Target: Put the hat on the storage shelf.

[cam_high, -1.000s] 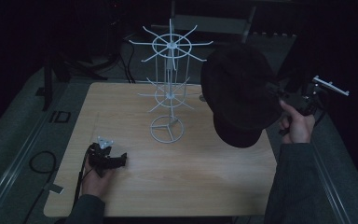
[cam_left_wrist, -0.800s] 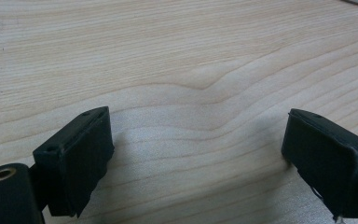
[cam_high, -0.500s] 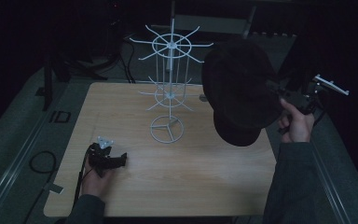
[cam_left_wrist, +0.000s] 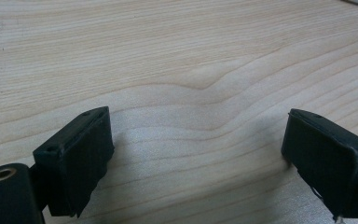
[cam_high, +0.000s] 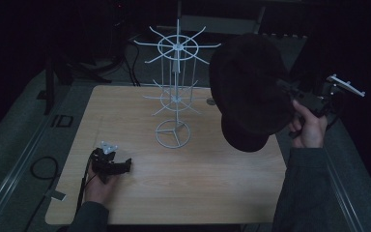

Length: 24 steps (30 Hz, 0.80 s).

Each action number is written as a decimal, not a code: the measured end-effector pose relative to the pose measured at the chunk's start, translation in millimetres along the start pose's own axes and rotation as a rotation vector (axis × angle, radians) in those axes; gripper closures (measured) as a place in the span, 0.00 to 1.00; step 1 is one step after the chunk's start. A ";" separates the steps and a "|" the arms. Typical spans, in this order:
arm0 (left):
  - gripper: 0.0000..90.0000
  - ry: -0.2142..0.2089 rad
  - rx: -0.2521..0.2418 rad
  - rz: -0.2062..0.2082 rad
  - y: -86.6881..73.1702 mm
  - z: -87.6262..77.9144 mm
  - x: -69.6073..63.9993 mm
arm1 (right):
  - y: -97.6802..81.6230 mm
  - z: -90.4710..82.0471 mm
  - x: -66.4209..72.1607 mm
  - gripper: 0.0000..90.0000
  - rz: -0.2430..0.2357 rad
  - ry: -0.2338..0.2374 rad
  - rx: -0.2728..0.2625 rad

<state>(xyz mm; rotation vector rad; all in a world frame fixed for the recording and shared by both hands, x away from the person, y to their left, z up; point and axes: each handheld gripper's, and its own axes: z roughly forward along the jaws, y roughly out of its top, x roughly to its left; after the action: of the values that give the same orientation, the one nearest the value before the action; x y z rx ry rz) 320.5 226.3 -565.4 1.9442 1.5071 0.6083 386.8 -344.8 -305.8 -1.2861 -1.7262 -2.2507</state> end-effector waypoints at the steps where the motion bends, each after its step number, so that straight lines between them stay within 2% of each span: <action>1: 0.10 0.000 0.000 0.000 0.0 0.0 0.0 | 0.1 1.2 0.7 0.86 0.001 0.007 0.003; 6: 0.10 0.000 -0.001 0.000 0.0 0.0 0.0 | -0.3 11.4 2.7 0.86 0.007 0.016 0.017; 9: 0.10 0.000 0.000 0.001 0.0 0.0 0.0 | -1.9 24.3 3.1 0.86 0.017 0.010 0.023; 16: 0.10 -0.001 -0.002 -0.001 0.0 0.1 -0.1 | -1.0 47.8 7.8 0.86 0.029 0.035 0.032; 20: 0.10 -0.002 -0.003 0.000 -0.1 0.1 -0.3 | -1.5 55.6 7.5 0.86 0.023 0.016 0.044; 21: 0.10 -0.002 -0.002 0.002 -0.2 0.0 -0.3 | -3.8 60.9 6.1 0.86 0.015 -0.016 0.063; 22: 0.10 -0.002 -0.002 0.002 -0.2 0.0 -0.3 | -3.8 60.9 6.1 0.86 0.015 -0.016 0.063; 23: 0.10 -0.003 -0.003 0.001 -0.2 0.0 -0.4 | -7.7 66.0 3.9 0.86 0.000 -0.056 0.087; 24: 0.10 -0.003 -0.002 0.001 -0.2 0.0 -0.5 | -9.9 68.4 2.4 0.86 -0.002 -0.074 0.097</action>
<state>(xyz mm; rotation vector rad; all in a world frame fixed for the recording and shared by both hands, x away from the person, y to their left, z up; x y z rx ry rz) 320.2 225.9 -565.5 1.9436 1.5031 0.6067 420.3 -284.3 -309.2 -1.3640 -1.8366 -2.1165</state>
